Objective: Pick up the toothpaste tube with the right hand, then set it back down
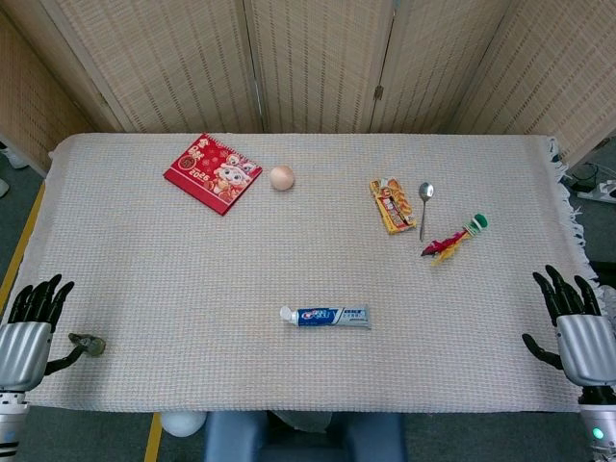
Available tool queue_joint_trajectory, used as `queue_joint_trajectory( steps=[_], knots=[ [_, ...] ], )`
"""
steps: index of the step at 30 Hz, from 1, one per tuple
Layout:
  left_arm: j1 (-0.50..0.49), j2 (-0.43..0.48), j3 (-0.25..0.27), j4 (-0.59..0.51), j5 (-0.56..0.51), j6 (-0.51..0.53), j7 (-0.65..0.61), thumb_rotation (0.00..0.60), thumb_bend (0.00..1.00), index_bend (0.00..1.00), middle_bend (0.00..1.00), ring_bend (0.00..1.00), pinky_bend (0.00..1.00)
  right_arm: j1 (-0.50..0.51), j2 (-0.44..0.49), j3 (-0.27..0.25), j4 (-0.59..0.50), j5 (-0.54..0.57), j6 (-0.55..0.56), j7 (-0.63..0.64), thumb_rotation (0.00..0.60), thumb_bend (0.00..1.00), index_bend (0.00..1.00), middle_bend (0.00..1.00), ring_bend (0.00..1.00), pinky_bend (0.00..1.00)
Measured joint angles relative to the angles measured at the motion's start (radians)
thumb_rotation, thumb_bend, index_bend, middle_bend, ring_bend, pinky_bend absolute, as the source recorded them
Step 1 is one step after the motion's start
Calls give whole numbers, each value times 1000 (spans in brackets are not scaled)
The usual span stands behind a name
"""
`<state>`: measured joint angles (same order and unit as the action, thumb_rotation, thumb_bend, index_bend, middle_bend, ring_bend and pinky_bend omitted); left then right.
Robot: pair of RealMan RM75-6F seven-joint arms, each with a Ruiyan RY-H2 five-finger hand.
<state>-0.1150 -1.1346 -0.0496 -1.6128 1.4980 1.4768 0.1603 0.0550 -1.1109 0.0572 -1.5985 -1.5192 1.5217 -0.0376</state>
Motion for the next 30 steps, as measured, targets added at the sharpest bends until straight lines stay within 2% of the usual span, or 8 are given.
queue_joint_trajectory(
  steps=[21, 30],
  knots=[
    [-13, -3, -1, -10, -5, -16, 13, 600, 232, 71, 42, 39, 0, 24, -3, -2, 0, -24, -32, 26, 600, 290, 62, 116, 207, 81],
    [-23, -5, 4, -18, 9, -26, 18, 600, 232, 71, 46, 39, 0, 146, -32, -4, -59, -105, -173, -15, 600, 290, 64, 141, 238, 144]
  ],
)
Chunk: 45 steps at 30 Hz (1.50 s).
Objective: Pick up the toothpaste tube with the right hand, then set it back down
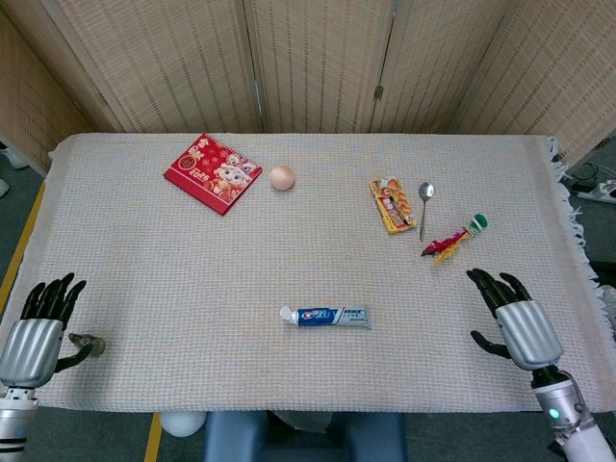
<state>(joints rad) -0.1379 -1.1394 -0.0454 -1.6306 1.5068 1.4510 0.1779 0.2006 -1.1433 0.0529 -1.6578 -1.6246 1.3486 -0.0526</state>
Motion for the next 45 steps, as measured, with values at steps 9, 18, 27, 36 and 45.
queue_joint_trajectory(
  steps=[9, 18, 27, 36, 45],
  knots=[
    [2, 5, 5, -16, 17, 13, 5, 600, 232, 70, 47, 39, 0, 152, -80, 29, -89, 34, -225, -171, 600, 290, 42, 113, 219, 159],
    [7, 11, 13, -30, 23, 17, -1, 600, 232, 71, 47, 40, 0, 322, -251, 89, -89, 172, -407, -314, 600, 290, 157, 201, 286, 234],
    [9, 14, 16, -26, 25, 18, -8, 600, 232, 72, 47, 39, 0, 432, -394, 111, 8, 336, -501, -489, 600, 290, 230, 250, 324, 244],
    [14, 13, 18, -11, 20, 19, -25, 600, 232, 72, 47, 39, 0, 521, -468, 120, 80, 474, -533, -582, 600, 345, 294, 300, 357, 254],
    [11, 10, 15, -2, 16, 15, -29, 600, 232, 72, 47, 39, 0, 569, -500, 96, 125, 542, -537, -609, 600, 415, 322, 333, 385, 269]
  ],
)
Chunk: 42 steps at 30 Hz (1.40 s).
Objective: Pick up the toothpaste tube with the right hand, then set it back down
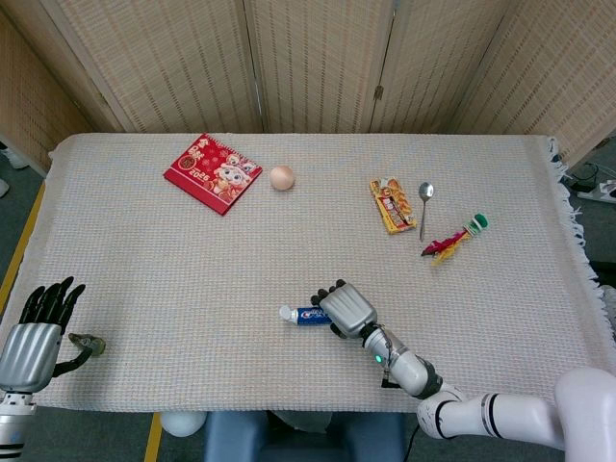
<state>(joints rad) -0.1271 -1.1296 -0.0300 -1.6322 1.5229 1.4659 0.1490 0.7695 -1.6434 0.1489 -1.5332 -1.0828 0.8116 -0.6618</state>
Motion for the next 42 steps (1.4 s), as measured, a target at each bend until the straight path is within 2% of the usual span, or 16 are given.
queue_joint_trajectory(
  steps=[7, 12, 18, 22, 27, 31, 35, 39, 42],
  knots=[
    [0, -1, -1, 4, -3, -1, -3, 600, 232, 72, 47, 39, 0, 23, -13, -13, 6, 13, 10, 11, 600, 416, 342, 349, 411, 277],
    [0, -3, 0, 10, -7, -5, -5, 600, 232, 72, 47, 39, 0, 37, -25, -23, 17, 20, 14, 12, 600, 462, 378, 374, 436, 308],
    [-4, -6, 0, 14, -4, -9, -4, 600, 232, 73, 47, 40, 0, 47, -37, -34, 35, 11, 25, 23, 600, 599, 479, 450, 507, 421],
    [-16, -9, -2, 14, 5, -19, -2, 600, 232, 79, 48, 45, 0, 51, -42, -37, 46, -12, 30, 48, 600, 708, 569, 514, 609, 493],
    [-54, -10, -8, 8, 40, -45, -6, 600, 232, 98, 80, 75, 0, 57, -26, -33, 37, -56, 28, 108, 600, 777, 651, 568, 675, 575],
    [-101, -16, -23, 2, 77, -68, -8, 600, 232, 140, 172, 167, 52, 67, 32, -21, -1, -116, 21, 178, 600, 815, 681, 593, 700, 614],
    [-170, -33, -39, 5, 138, -102, -24, 600, 247, 208, 318, 315, 257, 89, 111, -8, -51, -145, 0, 187, 600, 823, 699, 609, 715, 649],
    [-244, -49, -45, 7, 204, -151, -46, 600, 273, 258, 504, 480, 402, 123, 195, 10, -113, -135, -38, 169, 600, 849, 713, 621, 721, 662],
    [-301, -67, -47, 8, 249, -197, -54, 600, 328, 227, 638, 584, 482, 152, 255, 21, -154, -89, -62, 122, 600, 850, 715, 622, 721, 664]
  ],
)
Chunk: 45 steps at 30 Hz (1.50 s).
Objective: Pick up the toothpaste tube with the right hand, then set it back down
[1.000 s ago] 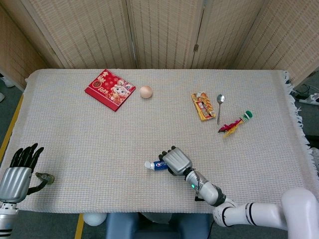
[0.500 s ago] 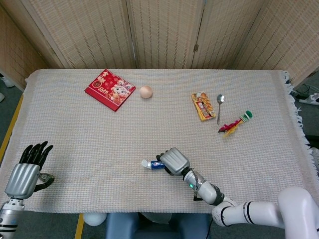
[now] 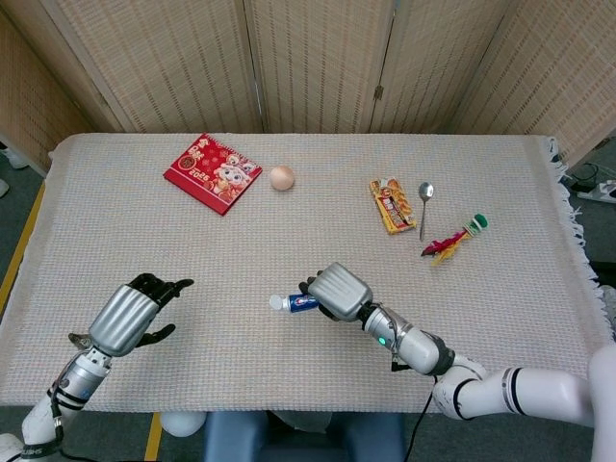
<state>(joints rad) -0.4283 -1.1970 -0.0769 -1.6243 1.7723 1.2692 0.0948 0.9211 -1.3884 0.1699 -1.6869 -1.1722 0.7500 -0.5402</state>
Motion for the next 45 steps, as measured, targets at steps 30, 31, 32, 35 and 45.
queue_joint_trajectory(
  steps=[30, 31, 32, 35, 45],
  knots=[
    [-271, -202, -46, -34, -117, -290, 144, 600, 698, 105, 936, 850, 818, 201, -57, -55, -146, 448, 328, -459, 600, 854, 740, 639, 741, 679],
    [-274, -205, -46, -32, -123, -292, 144, 600, 699, 106, 936, 850, 818, 202, -59, -55, -143, 448, 329, -457, 600, 854, 741, 639, 742, 682],
    [-278, -209, -46, -29, -131, -296, 144, 600, 699, 106, 936, 850, 818, 202, -61, -56, -141, 447, 329, -454, 600, 854, 742, 639, 743, 684],
    [-287, -216, -46, -22, -150, -305, 153, 600, 699, 106, 936, 850, 818, 202, -65, -60, -131, 443, 330, -449, 600, 855, 744, 640, 745, 686],
    [-309, -227, -50, -8, -202, -316, 160, 600, 700, 104, 936, 850, 818, 204, -74, -65, -109, 438, 326, -433, 600, 854, 744, 640, 744, 686]
  ],
)
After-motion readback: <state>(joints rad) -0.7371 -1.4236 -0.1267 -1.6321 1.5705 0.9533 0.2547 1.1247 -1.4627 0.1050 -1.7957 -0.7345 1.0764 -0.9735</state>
